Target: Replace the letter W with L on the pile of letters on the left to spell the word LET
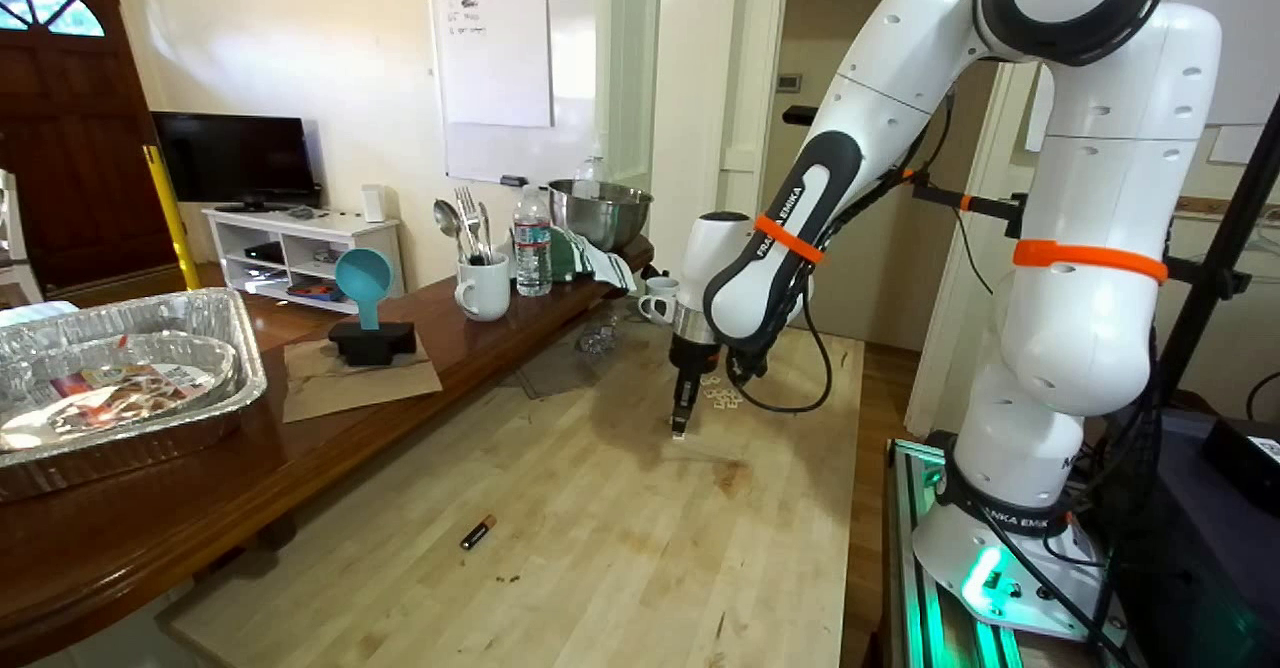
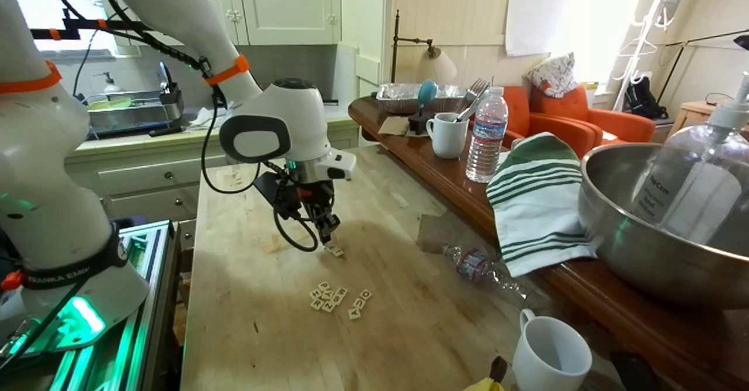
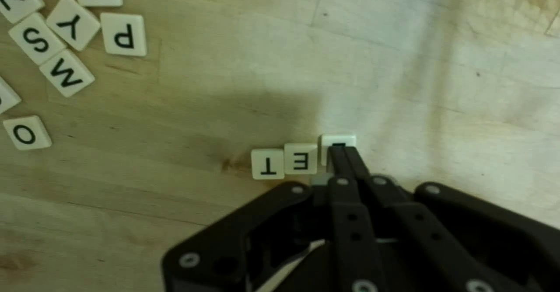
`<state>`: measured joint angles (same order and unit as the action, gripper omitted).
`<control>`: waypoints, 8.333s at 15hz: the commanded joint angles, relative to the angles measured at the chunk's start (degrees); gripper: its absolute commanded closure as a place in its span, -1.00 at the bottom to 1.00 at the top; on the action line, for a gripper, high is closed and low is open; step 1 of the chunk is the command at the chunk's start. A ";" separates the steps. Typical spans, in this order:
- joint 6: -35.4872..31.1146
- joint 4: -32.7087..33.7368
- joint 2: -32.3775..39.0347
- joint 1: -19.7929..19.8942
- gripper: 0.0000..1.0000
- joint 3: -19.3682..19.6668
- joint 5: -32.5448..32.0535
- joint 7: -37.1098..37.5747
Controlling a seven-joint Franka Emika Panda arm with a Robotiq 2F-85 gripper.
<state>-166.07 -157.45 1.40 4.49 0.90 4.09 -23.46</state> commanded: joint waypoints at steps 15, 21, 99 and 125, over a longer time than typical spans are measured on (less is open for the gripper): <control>0.34 -0.10 1.81 0.13 1.00 0.44 -0.33 -0.74; -0.04 -0.09 1.83 0.10 1.00 0.25 0.65 -0.84; 8.30 -0.11 -7.75 -0.97 -1.00 2.24 -1.23 0.06; 15.87 0.40 -13.40 -1.77 -1.00 4.08 -4.02 -0.11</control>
<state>-150.34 -157.08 -11.91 3.81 3.83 0.61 -24.01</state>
